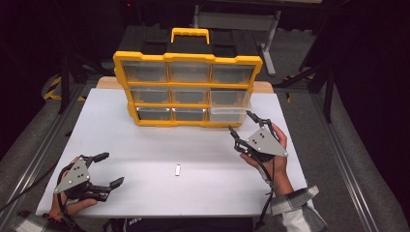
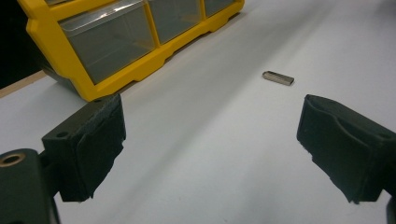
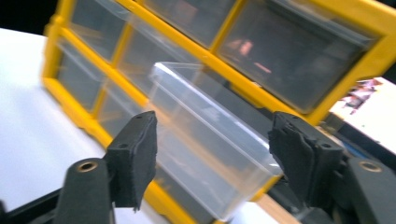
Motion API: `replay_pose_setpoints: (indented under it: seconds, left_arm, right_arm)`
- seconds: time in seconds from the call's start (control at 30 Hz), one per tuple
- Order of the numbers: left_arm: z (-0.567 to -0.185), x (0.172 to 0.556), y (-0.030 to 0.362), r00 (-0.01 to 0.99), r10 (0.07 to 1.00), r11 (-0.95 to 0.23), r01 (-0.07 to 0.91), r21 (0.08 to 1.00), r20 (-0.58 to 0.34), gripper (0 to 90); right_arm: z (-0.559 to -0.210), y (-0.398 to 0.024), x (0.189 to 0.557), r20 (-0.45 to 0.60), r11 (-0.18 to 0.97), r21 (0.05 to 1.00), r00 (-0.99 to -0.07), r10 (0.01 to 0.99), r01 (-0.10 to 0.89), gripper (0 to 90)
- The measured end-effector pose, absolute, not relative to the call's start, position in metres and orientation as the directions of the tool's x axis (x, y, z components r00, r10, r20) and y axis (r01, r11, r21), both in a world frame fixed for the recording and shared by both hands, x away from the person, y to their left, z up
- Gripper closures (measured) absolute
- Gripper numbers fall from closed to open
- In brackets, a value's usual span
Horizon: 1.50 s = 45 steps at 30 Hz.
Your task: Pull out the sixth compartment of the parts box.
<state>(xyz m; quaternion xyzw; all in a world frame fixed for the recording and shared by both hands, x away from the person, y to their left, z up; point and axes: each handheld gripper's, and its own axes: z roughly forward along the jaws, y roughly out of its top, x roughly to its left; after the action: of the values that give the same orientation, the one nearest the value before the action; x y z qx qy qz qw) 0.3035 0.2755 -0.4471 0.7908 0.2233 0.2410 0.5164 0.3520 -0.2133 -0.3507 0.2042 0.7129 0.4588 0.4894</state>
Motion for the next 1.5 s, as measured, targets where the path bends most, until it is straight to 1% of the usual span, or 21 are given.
replay_pose_setpoints:
  seconds: [0.2, 0.37, 0.5, 0.6, 0.83, 0.87, 0.97, 1.03, 1.17, 1.5]
  left_arm:
    - [-0.447, 0.301, 0.275, 0.787, 0.597, -0.373, 0.099, 0.923, 0.157, 9.1]
    - [-0.447, 0.3, 0.275, 0.784, 0.601, -0.373, 0.102, 0.922, 0.156, 9.3]
    - [-0.447, 0.3, 0.273, 0.784, 0.599, -0.378, 0.101, 0.92, 0.16, 9.2]
    - [-0.448, 0.302, 0.274, 0.784, 0.601, -0.375, 0.103, 0.921, 0.157, 9.2]
    - [-0.449, 0.302, 0.274, 0.786, 0.6, -0.373, 0.108, 0.922, 0.15, 9.2]
    - [-0.449, 0.302, 0.275, 0.786, 0.599, -0.376, 0.109, 0.92, 0.152, 9.2]
    - [-0.449, 0.302, 0.273, 0.79, 0.594, -0.378, 0.104, 0.92, 0.155, 9.1]
    - [-0.449, 0.303, 0.273, 0.792, 0.592, -0.377, 0.105, 0.92, 0.152, 9.1]
    - [-0.451, 0.304, 0.27, 0.794, 0.589, -0.383, 0.111, 0.917, 0.15, 9.1]
    - [-0.452, 0.303, 0.268, 0.8, 0.582, -0.387, 0.112, 0.915, 0.149, 8.9]
  right_arm:
    - [-0.354, -0.21, 0.349, -0.473, 0.464, 0.874, -0.478, 0.74, -0.146, 30.0]
    - [-0.358, -0.207, 0.344, -0.448, 0.43, 0.889, -0.503, 0.739, -0.161, 30.0]
    - [-0.363, -0.204, 0.34, -0.425, 0.415, 0.897, -0.542, 0.724, -0.15, 29.1]
    - [-0.368, -0.199, 0.339, -0.431, 0.43, 0.892, -0.556, 0.711, -0.141, 27.3]
    - [-0.379, -0.189, 0.338, -0.38, 0.407, 0.908, -0.602, 0.702, -0.098, 23.8]
    - [-0.383, -0.186, 0.338, -0.376, 0.414, 0.906, -0.61, 0.697, -0.085, 21.7]
    - [-0.389, -0.182, 0.337, -0.389, 0.437, 0.896, -0.618, 0.683, -0.081, 20.4]
    - [-0.393, -0.178, 0.337, -0.386, 0.446, 0.892, -0.641, 0.663, -0.076, 17.8]
    - [-0.398, -0.173, 0.337, -0.383, 0.455, 0.888, -0.657, 0.649, -0.068, 16.6]
    - [-0.411, -0.163, 0.34, -0.337, 0.456, 0.89, -0.709, 0.619, -0.025, 13.5]
